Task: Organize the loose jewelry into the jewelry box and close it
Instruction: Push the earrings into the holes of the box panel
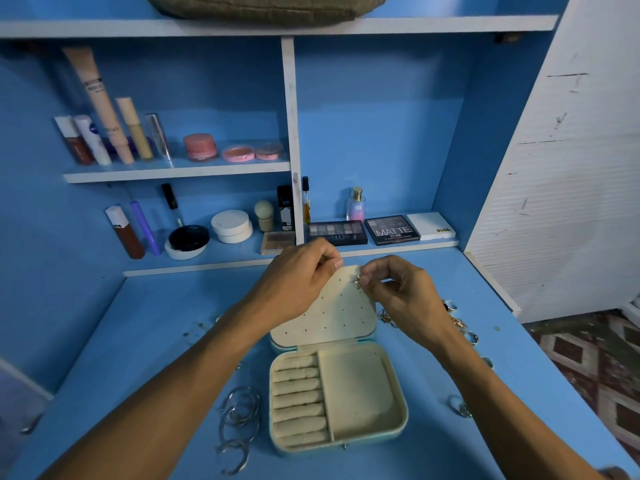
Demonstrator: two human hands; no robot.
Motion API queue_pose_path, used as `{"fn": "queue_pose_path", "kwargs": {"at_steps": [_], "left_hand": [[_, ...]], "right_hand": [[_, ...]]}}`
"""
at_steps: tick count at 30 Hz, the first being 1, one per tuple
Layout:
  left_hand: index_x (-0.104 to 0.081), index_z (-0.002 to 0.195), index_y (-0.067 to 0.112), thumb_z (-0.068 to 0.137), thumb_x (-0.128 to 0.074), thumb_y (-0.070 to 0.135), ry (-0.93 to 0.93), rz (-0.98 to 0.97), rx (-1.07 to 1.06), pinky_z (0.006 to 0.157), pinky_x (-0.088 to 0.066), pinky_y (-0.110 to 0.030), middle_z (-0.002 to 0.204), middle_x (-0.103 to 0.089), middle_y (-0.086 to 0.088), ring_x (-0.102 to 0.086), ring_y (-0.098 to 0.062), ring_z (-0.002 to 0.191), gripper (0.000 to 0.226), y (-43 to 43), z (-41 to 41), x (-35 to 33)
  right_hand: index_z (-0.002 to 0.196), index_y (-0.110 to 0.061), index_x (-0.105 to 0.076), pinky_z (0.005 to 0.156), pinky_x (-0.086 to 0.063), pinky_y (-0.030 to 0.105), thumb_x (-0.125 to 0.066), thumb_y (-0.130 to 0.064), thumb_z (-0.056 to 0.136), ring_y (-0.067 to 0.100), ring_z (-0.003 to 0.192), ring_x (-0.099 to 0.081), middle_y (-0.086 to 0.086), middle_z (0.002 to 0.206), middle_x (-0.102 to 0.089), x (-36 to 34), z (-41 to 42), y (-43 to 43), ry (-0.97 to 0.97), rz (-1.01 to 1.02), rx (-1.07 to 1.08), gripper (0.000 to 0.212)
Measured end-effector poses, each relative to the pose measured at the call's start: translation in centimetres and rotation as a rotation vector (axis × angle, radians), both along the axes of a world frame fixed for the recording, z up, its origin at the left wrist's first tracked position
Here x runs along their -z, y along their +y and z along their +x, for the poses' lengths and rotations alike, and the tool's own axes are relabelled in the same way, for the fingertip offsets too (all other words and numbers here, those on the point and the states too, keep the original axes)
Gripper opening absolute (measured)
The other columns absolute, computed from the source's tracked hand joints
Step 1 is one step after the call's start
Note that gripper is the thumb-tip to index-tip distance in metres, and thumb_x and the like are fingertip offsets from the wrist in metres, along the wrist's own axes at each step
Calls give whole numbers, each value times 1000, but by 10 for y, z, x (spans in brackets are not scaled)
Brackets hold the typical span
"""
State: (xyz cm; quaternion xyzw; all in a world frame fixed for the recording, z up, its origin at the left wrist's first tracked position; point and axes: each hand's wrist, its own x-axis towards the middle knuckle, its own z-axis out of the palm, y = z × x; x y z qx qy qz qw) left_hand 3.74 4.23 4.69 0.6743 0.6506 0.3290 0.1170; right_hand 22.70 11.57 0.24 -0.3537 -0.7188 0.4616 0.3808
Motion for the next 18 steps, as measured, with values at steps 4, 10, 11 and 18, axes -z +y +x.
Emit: {"fn": "queue_pose_path", "kwargs": {"at_steps": [4, 10, 11, 18], "left_hand": [[-63, 102, 21, 103, -54, 30, 8, -8, 0, 81, -52, -43, 94, -68, 11, -63, -10, 87, 14, -2, 1, 0], [-64, 99, 24, 102, -56, 29, -20, -41, -18, 76, -53, -35, 89, -67, 14, -63, -5, 83, 10, -2, -1, -3], [-64, 99, 25, 102, -57, 29, -26, -65, -25, 75, -51, -31, 90, -66, 15, -62, -2, 84, 9, -1, -1, -6], [-71, 103, 18, 99, -63, 30, -163, -307, 52, 80, -54, -22, 93, -75, 10, -67, 4, 82, 15, -1, -6, -32]], "right_hand": [[102, -24, -59, 73, -59, 50, -76, -23, 88, 21, 75, -72, 4, 85, -74, -6, -3, -2, 43, -50, 40, 21], [108, -14, -72, 88, -59, 48, -75, -22, 87, 25, 90, -74, 5, 89, -78, -3, 1, -2, 91, -171, -27, 22], [106, -12, -73, 89, -59, 45, -75, -22, 87, 24, 91, -74, 5, 91, -78, -3, 2, -3, 99, -184, -49, 21], [99, -11, -72, 65, -53, 21, -73, -16, 89, 9, 73, -66, 0, 81, -74, -7, 11, -22, 127, -111, -88, 12]]}}
